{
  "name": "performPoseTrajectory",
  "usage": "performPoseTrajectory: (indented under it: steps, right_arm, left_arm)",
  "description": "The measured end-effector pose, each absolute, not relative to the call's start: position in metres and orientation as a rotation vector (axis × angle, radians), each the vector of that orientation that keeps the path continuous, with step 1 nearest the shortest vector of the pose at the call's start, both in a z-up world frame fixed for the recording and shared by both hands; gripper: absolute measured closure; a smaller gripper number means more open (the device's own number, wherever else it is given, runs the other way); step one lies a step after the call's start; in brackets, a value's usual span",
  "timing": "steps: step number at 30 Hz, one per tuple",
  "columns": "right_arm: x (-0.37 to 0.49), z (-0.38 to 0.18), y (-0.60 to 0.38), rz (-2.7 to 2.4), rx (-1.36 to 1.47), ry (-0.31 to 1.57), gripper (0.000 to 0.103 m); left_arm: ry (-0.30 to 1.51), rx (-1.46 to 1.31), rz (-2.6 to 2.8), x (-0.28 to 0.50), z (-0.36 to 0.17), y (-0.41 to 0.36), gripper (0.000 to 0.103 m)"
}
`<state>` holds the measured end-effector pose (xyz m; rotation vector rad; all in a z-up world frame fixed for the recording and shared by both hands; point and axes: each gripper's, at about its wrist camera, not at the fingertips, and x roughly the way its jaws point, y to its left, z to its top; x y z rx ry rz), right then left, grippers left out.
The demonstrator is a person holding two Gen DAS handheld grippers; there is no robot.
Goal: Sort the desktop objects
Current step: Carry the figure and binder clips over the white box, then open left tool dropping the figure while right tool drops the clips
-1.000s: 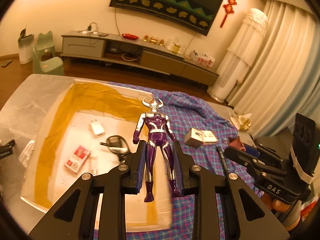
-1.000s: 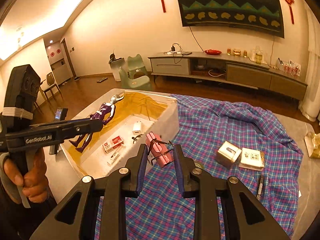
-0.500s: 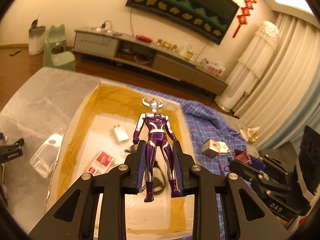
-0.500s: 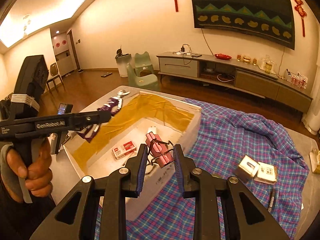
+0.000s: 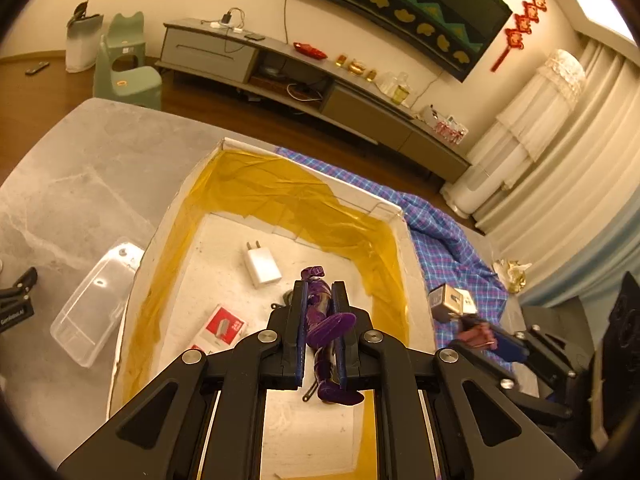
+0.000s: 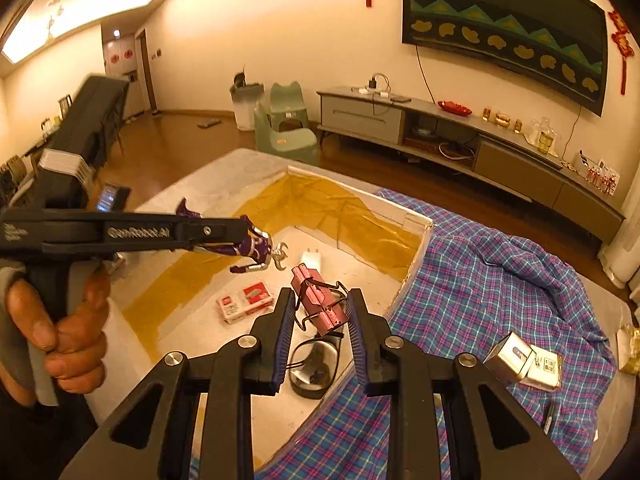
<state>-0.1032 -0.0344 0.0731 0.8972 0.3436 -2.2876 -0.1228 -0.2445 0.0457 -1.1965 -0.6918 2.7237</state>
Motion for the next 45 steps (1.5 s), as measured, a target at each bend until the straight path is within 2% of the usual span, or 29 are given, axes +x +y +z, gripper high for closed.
performPoseTrajectory:
  steps: [18,25,26,27,28,29,35,42,45]
  right_arm:
    - [-0.209,0.023,-0.094,-2.199,1.156,0.593,0.075]
    - [-0.23,0.006,-0.105,-2.19,1.203,0.696,0.075]
    - [-0.232,0.005,-0.105,-2.194,1.199,0.706,0.075]
    - [-0.233,0.005,-0.106,-2.2,1.196,0.714,0.074]
    - [-0.234,0.005,-0.106,-2.205,1.194,0.718,0.074]
    - [-0.235,0.005,-0.106,-2.207,1.194,0.717,0.073]
    - [-0.232,0.015,-0.102,-2.225,1.178,0.689,0.064]
    - [-0.209,0.033,-0.092,-2.207,1.161,0.638,0.062]
    - [-0.195,0.042,-0.089,-2.193,1.148,0.624,0.057]
  left_arm:
    - [-0.899,-1.34,2.601,-0.154,0.018,-0.261,0.091]
    - [-0.911,-1.432,2.55,-0.16,0.004,-0.259,0.091]
    - [-0.91,-1.445,2.538,-0.16,0.003,-0.258,0.09]
    - [-0.91,-1.464,2.524,-0.161,0.001,-0.257,0.083]
    - [-0.91,-1.484,2.515,-0.162,-0.001,-0.257,0.074]
    - [-0.909,-1.491,2.511,-0.161,-0.002,-0.256,0.073]
    - [-0.861,-1.477,2.514,-0.157,0.003,-0.252,0.073]
    - [-0.859,-1.436,2.543,-0.145,0.017,-0.259,0.073]
    - [-0.842,-1.42,2.562,-0.137,0.025,-0.259,0.072]
